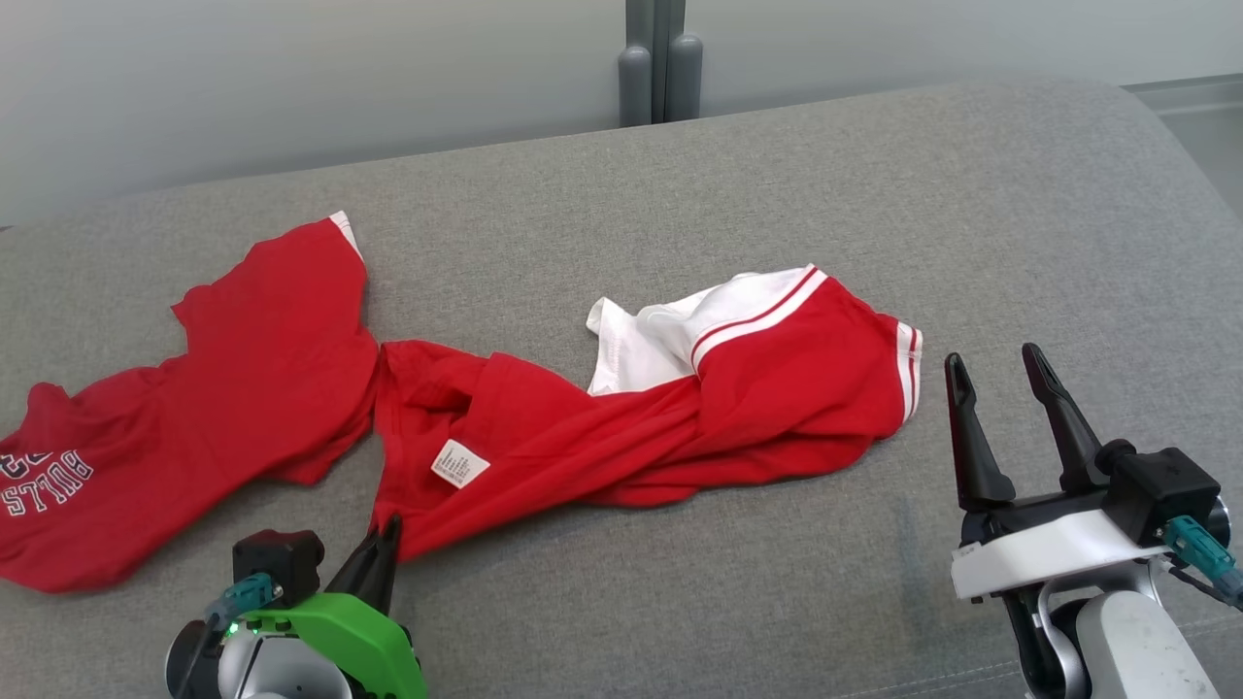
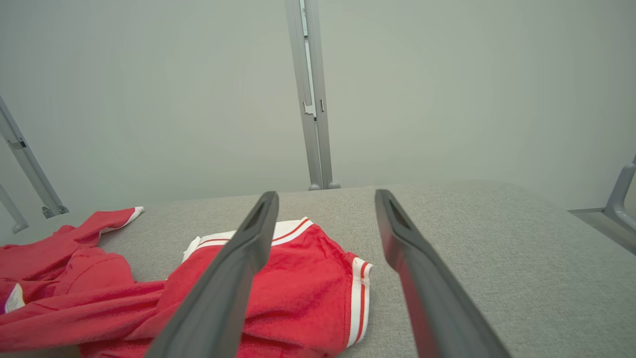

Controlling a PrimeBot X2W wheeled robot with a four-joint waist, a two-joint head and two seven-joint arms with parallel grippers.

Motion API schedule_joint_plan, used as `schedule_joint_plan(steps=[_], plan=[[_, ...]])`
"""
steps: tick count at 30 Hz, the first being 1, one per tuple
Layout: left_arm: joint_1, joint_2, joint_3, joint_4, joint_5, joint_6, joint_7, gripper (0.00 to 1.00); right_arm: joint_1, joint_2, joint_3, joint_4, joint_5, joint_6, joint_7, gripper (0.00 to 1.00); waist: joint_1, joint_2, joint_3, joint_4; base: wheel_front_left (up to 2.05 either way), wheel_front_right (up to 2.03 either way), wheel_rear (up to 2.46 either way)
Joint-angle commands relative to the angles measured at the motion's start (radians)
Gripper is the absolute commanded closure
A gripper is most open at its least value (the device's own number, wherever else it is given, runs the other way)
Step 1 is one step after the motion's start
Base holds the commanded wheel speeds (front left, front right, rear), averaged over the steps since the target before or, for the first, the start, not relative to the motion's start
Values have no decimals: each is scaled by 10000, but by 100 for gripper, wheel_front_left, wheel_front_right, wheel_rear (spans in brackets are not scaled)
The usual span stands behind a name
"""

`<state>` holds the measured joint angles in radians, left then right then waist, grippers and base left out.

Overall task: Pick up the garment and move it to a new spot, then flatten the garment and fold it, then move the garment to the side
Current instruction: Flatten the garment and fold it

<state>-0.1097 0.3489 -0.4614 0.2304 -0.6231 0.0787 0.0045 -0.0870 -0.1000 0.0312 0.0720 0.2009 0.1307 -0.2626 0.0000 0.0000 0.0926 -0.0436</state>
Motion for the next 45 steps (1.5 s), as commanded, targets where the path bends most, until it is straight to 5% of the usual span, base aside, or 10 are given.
schedule_joint_plan(steps=[1, 2, 3, 4, 5, 6, 16, 31, 45], plan=[[-131, -50, -21, 139, -12, -79, -125, 100, 91, -12, -7, 22, 65, 1, -24, 0, 0, 0, -10, -11, 0, 0, 0], [-161, -76, -43, 312, -8, -104, -186, 100, 95, -7, 11, 38, 58, 1, -24, 0, 0, 0, -20, -24, 0, 0, 0], [-163, -166, -55, 450, -68, -162, -282, 82, 104, -8, 20, 64, 56, 1, -24, 0, 0, 0, -46, -36, 0, 0, 0], [-178, -248, -46, 547, -125, -191, -358, 57, 109, -13, 21, 73, 59, 1, -24, 0, 0, 0, -69, -42, 0, 0, 0], [-197, -302, -36, 625, -154, -206, -445, 16, 120, -25, 18, 85, 66, 1, -24, 0, 0, 0, -93, -44, 0, 0, 0], [-210, -356, -27, 701, -207, -238, -516, 0, 134, -36, 10, 95, 73, 1, -24, 0, 0, 0, -113, -42, 0, 0, 0], [-179, -458, 188, 419, -391, -60, -781, 0, 239, -125, -8, 117, 77, 1, -24, 0, 0, 0, -356, 44, 0, 0, 0], [601, -279, 1086, -1833, -416, 1240, -1319, 0, 444, -190, 24, 58, 71, 1, -24, 0, 0, 0, -577, 125, 0, 0, 0], [810, -362, 948, -2438, 231, 1660, -2100, 0, 450, -211, 51, 8, 62, 1, -24, 0, 0, 0, -504, 253, 0, 0, 0]])
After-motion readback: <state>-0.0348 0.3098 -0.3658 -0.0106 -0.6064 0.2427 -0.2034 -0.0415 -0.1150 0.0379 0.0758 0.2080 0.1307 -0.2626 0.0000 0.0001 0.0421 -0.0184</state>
